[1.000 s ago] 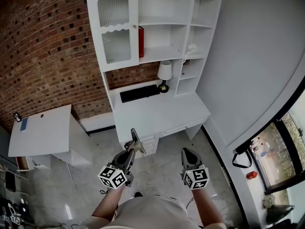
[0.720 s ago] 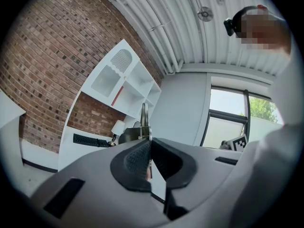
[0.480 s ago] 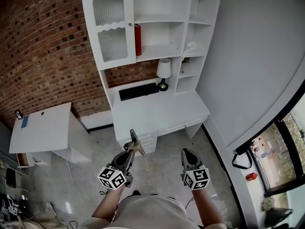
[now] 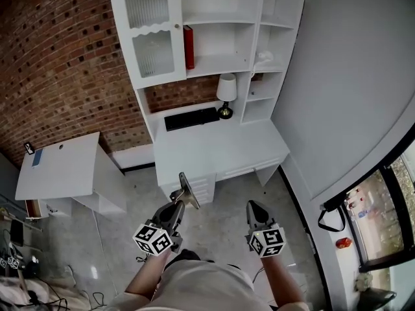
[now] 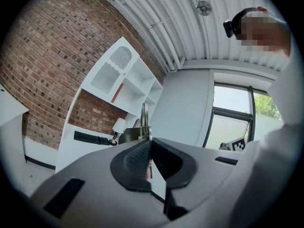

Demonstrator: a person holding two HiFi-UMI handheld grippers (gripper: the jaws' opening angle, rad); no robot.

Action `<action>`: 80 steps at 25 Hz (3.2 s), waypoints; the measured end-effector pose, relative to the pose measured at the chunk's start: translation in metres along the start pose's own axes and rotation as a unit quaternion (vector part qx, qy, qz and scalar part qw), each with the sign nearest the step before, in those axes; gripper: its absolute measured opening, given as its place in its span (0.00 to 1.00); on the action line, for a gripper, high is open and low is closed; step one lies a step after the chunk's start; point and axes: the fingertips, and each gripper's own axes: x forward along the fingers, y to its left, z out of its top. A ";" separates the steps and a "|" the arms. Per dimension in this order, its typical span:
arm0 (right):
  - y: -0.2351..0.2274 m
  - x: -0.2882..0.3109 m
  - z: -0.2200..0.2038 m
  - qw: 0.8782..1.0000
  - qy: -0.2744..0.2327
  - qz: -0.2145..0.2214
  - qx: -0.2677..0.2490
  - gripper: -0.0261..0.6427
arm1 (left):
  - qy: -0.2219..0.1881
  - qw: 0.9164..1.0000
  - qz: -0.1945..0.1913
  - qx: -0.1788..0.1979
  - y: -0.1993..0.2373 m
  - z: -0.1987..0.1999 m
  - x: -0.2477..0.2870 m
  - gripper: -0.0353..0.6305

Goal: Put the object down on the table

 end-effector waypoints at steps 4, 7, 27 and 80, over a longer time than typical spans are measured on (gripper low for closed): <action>-0.008 0.009 -0.002 1.000 0.004 0.000 0.001 0.04 | 0.000 1.000 0.005 -0.002 0.008 -0.001 0.008 0.04; -0.018 0.016 -0.006 1.000 0.008 -0.003 0.002 0.04 | -0.003 1.000 0.009 -0.008 0.015 -0.004 0.019 0.04; -0.072 0.172 0.013 0.998 0.029 -0.052 0.004 0.04 | 0.034 0.999 -0.040 -0.014 0.125 0.036 0.169 0.05; -0.144 0.413 0.007 0.993 0.110 0.040 -0.002 0.04 | 0.094 0.993 0.029 -0.068 0.262 0.029 0.328 0.04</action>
